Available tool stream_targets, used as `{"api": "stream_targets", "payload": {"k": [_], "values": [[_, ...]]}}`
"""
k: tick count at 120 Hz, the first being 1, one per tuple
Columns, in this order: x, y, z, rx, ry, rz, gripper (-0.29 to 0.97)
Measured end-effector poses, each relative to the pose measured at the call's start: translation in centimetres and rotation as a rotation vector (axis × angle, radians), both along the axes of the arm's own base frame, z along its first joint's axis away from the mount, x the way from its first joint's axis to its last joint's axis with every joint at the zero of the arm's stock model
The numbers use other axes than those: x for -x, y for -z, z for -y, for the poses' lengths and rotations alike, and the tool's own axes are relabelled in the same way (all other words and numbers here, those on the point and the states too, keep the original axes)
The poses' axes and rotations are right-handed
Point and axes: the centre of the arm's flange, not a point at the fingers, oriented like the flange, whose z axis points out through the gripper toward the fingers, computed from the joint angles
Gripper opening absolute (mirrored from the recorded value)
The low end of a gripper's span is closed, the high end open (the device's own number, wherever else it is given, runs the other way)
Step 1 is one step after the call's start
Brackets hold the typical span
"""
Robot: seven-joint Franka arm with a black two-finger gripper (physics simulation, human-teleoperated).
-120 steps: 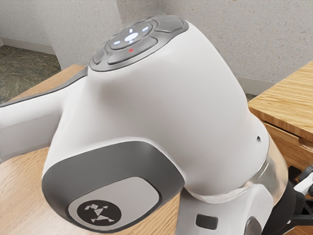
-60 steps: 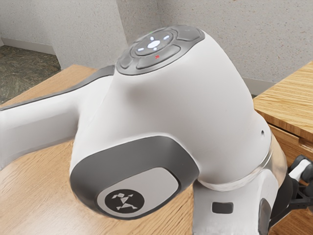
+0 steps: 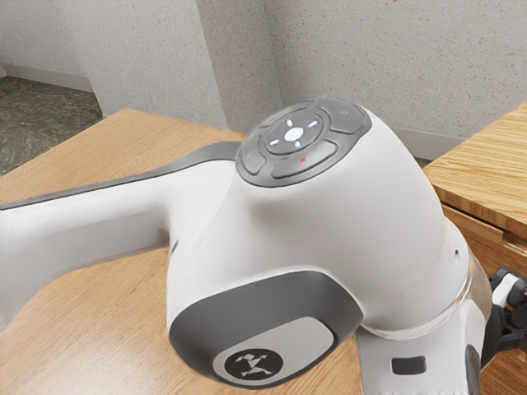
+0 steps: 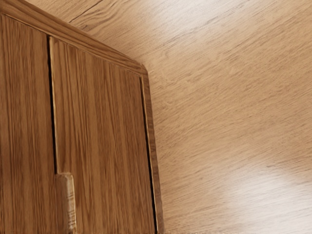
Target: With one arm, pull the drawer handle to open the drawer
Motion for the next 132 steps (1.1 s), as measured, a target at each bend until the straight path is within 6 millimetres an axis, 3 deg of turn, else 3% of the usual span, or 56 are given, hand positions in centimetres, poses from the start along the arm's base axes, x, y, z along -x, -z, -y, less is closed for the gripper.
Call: {"api": "stream_targets", "payload": {"k": [41, 95, 132], "values": [[-3.3, 0.8, -0.8, 0.039, -0.081, 0.023, 0.69], [-4.4, 2.9, -0.4, 0.052, -0.127, 0.004, 0.69], [-4.0, 3.4, -0.3, 0.056, -0.149, -0.010, 0.70]]}}
